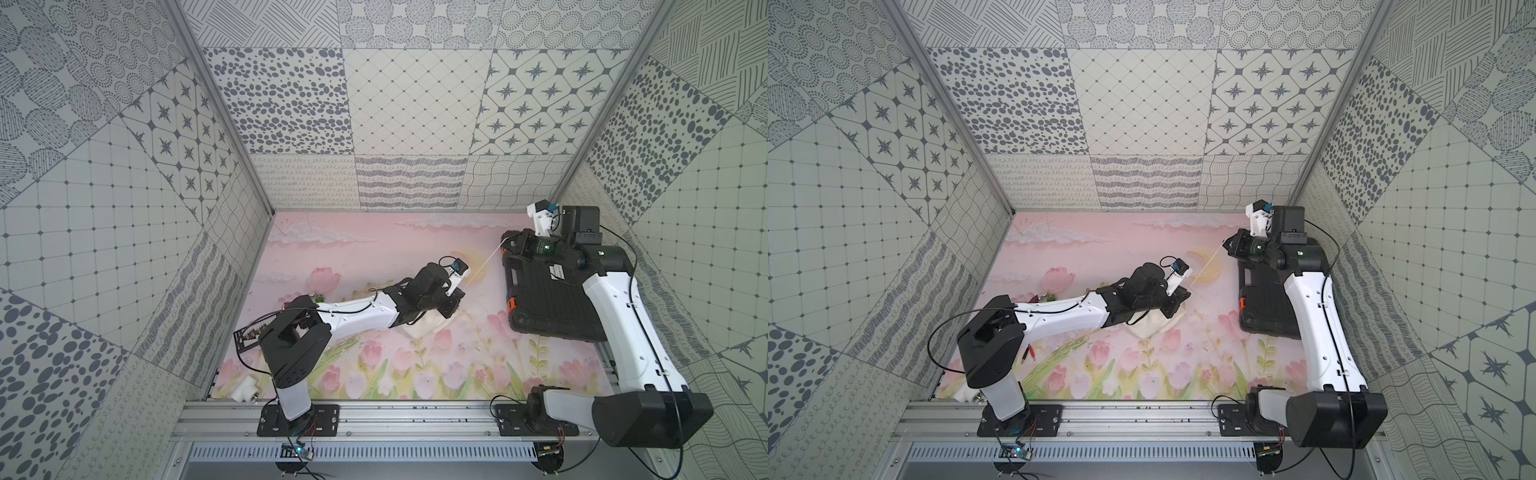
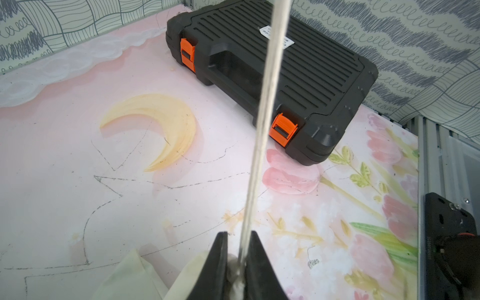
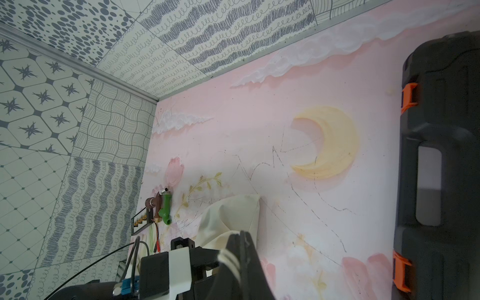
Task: Close the soil bag
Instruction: Frap the soil bag at the center of the board.
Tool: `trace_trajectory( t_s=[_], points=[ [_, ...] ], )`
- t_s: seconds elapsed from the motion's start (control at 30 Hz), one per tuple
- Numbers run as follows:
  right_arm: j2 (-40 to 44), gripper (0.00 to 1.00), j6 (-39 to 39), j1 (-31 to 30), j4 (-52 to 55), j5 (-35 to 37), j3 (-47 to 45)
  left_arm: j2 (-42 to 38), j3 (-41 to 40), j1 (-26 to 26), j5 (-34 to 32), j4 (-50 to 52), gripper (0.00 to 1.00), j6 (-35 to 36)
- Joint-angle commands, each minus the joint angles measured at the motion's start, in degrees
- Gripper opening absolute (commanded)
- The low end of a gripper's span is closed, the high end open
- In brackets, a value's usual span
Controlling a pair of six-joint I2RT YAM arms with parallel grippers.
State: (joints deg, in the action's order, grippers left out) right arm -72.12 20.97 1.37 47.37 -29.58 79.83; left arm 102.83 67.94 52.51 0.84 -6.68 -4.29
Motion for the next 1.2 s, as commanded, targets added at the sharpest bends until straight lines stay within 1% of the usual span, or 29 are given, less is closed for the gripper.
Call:
trace_trajectory(
  t_s=[0.0, 0.17, 0.23, 0.33, 0.4, 0.43, 0.53, 0.63, 0.67, 0.77, 0.83, 0.9, 0.97, 1.1, 1.17],
  points=[
    [3.5, 0.0, 2.0, 4.8, -36.0, 5.7, 8.0, 2.6, -3.2, 0.0, -3.0, 56.7, 0.16, -1.6],
    [3.6, 0.0, 2.8, 5.7, -36.4, 4.5, 7.7, 3.5, -3.4, -1.5, -7.3, 59.4, 0.14, -3.0],
    [3.8, 0.0, 3.1, 5.7, -36.5, 3.8, 7.4, 2.5, -3.7, -2.9, -9.0, 59.7, 0.11, -3.6],
    [4.1, 0.0, 3.7, 5.6, -37.1, 1.8, 5.8, -1.1, -3.7, -6.6, -12.0, 60.3, 0.06, -3.9],
    [4.2, 0.0, 4.2, 5.2, -37.8, 0.4, 4.3, -3.7, -2.1, -9.5, -14.5, 61.3, 0.02, -3.3],
    [4.2, 0.0, 4.2, 4.6, -38.3, 0.1, 3.4, -4.8, -0.8, -10.9, -16.1, 61.9, 0.0, -2.8],
    [4.1, 0.0, 4.1, 2.1, -39.9, -0.3, 1.0, -6.8, 5.6, -15.6, -21.0, 64.2, 0.0, -0.4],
    [3.4, 0.0, 4.1, -1.0, -42.1, -0.1, -0.4, -8.2, 14.7, -20.9, -26.1, 67.0, 0.0, 2.8],
    [2.9, 0.0, 4.0, -2.2, -43.0, 0.0, -0.7, -8.9, 19.0, -22.8, -28.6, 67.5, 0.0, 4.6],
    [2.0, 0.0, 4.0, -5.3, -46.2, 0.1, -1.6, -10.6, 26.6, -24.9, -32.0, 67.6, 0.0, 8.7],
    [1.4, 0.0, 4.0, -7.1, -48.0, 0.0, -2.5, -11.9, 28.2, -24.6, -31.8, 67.0, 0.0, 10.1],
    [1.1, 0.0, 4.0, -8.5, -49.5, -0.1, -4.0, -13.7, 25.1, -23.2, -31.1, 64.9, 0.0, 10.6],
    [0.9, 0.0, 4.0, -9.9, -51.6, -0.4, -6.3, -15.8, 18.6, -20.9, -29.9, 60.9, 0.0, 10.0],
    [0.7, 0.0, 3.3, -11.2, -52.9, -0.3, -11.7, -18.3, 4.8, -15.4, -22.8, 52.3, 0.0, 6.4],
    [1.1, 0.0, 2.8, -11.2, -53.4, -0.1, -14.7, -18.6, -0.4, -12.3, -19.8, 48.2, 0.02, 5.1]
  ],
)
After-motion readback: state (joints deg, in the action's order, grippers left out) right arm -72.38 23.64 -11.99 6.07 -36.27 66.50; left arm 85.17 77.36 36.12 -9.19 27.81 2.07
